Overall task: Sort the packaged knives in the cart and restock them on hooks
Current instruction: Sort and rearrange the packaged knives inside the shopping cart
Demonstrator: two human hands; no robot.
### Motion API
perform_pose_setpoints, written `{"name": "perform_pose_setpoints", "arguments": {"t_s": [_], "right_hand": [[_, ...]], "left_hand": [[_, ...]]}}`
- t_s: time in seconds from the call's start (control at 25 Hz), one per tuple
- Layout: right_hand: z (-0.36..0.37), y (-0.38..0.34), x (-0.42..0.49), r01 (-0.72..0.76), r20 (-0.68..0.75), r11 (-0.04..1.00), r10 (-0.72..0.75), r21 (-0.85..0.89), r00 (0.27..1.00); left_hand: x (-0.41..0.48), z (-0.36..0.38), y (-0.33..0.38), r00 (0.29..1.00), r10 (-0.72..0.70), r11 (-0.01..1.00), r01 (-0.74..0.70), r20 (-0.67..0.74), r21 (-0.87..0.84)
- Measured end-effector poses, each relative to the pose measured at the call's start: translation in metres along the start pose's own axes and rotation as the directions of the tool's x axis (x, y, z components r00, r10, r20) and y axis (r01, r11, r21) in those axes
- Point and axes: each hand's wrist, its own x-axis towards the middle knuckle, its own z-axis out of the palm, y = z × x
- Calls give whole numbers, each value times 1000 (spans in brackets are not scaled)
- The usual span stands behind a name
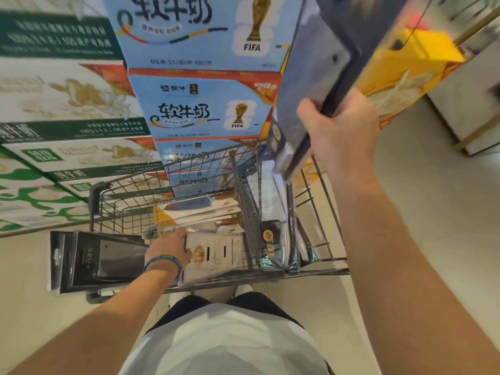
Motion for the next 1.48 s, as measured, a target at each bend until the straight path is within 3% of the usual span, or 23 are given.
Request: {"name": "perform_pose_setpoints", "arguments": {"t_s": [0.28, 0.44, 0.52, 0.64, 0.8, 0.88, 1.0, 1.16, 1.28, 1.36, 1.48], "right_hand": [[13, -39, -50, 41, -41, 903, -26, 429, 999], [53, -24, -118, -12, 238, 892, -108, 453, 965], [76, -6, -161, -13, 379, 945, -118, 327, 918], [106, 38, -211, 101, 573, 993, -122, 69, 810], [132, 97, -243, 10, 812, 982, 152, -190, 564], [145, 119, -257, 21, 829, 975, 176, -220, 531], [165, 142, -267, 34, 847, 950, 259, -309, 464], [185, 160, -259, -38, 871, 903, 424, -428, 248], [189, 169, -253, -111, 894, 897, 438, -428, 96], [187, 168, -250, -191, 917, 905, 397, -381, 52], [177, 157, -246, -223, 947, 931, 313, -289, 79]], "left_hand": [[-3, -5, -3, 999, 12, 999, -11, 42, -32], [-4, -7, -10, 999, 6, 998, -5, 31, -56], [-5, -7, -12, 1000, -2, 998, 3, 20, -63], [-6, -8, -14, 1000, -17, 997, 19, 21, -81], [-3, -6, -14, 996, -86, 993, 85, -4, -78], [-2, -6, -12, 991, -132, 987, 132, 12, -93], [4, -5, -10, 995, -91, 996, 91, 38, -16], [4, -7, -14, 999, 20, 999, -19, 40, -29], [6, -15, -14, 997, -11, 993, 21, 83, -115], [8, -19, -10, 990, -42, 989, 60, 134, -135], [5, -13, -6, 993, -81, 996, 84, 83, -40]]}}
